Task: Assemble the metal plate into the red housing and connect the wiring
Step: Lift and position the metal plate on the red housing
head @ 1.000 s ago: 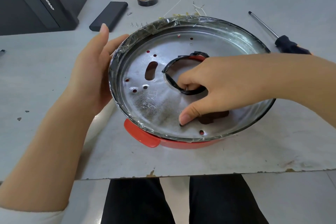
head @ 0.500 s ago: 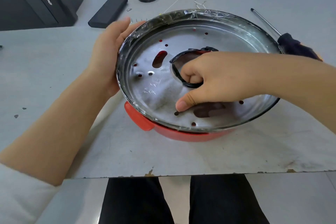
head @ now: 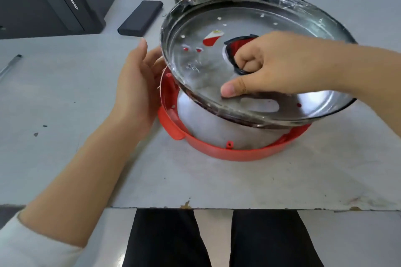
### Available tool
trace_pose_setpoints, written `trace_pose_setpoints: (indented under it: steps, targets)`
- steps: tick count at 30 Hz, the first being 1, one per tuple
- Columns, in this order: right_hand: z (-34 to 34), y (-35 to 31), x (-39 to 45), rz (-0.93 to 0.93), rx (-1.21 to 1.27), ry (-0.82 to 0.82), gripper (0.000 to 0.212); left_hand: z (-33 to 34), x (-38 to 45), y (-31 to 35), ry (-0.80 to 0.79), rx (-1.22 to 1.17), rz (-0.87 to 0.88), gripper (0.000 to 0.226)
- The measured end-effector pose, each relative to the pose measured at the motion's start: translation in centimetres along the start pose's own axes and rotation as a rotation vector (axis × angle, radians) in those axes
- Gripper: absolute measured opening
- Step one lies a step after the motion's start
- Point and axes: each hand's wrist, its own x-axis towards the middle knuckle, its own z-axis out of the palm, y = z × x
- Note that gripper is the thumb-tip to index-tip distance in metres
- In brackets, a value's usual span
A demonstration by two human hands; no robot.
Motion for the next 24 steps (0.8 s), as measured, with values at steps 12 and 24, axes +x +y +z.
trace_pose_setpoints:
  steps: [12,24]
  targets:
    - [1.8,-0.8,-1.0,-0.074,-0.014,-0.041,0.065,0.2,-0.1,-1.4,-0.388,-0.267,-0.045,0.075]
    - [2.7,-0.1,-1.2,-0.053,-0.051,-0.073,0.067,0.7,-0.2,-0.8,-0.126,-0.053,-0.060,0.060]
